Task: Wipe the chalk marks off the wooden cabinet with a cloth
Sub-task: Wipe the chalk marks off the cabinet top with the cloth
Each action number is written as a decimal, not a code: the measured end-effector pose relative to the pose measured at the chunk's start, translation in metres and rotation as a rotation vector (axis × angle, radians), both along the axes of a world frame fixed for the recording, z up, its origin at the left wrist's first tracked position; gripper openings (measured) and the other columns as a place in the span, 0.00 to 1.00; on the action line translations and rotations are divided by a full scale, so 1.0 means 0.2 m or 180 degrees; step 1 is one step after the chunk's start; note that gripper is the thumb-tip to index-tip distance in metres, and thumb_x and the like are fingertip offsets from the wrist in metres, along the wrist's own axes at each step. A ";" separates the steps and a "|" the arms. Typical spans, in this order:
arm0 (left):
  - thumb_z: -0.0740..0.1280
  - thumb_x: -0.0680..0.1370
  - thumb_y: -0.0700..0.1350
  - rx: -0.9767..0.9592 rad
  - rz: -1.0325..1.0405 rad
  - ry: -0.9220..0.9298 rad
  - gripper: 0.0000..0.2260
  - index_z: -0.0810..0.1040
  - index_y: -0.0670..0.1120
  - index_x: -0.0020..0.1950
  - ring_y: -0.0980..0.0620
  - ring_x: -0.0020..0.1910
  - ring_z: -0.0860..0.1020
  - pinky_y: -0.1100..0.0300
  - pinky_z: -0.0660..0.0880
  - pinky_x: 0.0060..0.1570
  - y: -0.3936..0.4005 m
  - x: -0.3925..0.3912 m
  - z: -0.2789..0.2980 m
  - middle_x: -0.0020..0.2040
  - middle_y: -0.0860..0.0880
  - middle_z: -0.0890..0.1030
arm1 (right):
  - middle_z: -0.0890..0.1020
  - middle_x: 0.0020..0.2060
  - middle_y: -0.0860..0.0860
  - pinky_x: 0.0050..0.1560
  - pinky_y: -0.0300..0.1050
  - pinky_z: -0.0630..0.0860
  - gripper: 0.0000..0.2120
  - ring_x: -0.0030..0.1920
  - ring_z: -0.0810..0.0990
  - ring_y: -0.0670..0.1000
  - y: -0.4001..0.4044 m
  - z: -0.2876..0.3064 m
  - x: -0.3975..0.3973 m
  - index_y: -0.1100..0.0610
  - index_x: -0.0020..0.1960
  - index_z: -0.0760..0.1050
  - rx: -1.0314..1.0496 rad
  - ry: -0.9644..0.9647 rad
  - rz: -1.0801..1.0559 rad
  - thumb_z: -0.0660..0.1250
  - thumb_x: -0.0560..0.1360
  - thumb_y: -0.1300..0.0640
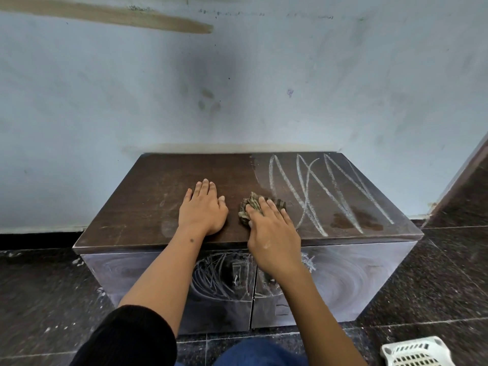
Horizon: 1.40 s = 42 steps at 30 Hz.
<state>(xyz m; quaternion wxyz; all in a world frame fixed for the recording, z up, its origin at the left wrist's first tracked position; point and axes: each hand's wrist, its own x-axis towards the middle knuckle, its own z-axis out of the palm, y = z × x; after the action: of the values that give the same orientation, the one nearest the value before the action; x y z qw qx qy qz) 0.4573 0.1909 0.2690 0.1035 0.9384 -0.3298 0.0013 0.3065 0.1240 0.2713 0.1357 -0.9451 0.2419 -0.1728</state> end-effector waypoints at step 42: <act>0.45 0.82 0.51 -0.0069 -0.0064 -0.0022 0.25 0.50 0.43 0.77 0.51 0.77 0.47 0.53 0.44 0.75 -0.09 -0.14 0.00 0.78 0.46 0.49 | 0.54 0.77 0.50 0.75 0.48 0.46 0.22 0.76 0.50 0.49 -0.32 0.07 0.20 0.49 0.75 0.59 0.0258 0.0353 0.0099 0.52 0.82 0.54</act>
<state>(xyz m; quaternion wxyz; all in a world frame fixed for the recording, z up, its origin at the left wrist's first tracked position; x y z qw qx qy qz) 0.4296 0.1728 0.2684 0.1125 0.9338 -0.3396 0.0070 0.3459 0.0606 0.2847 0.1629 -0.9506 0.2411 -0.1081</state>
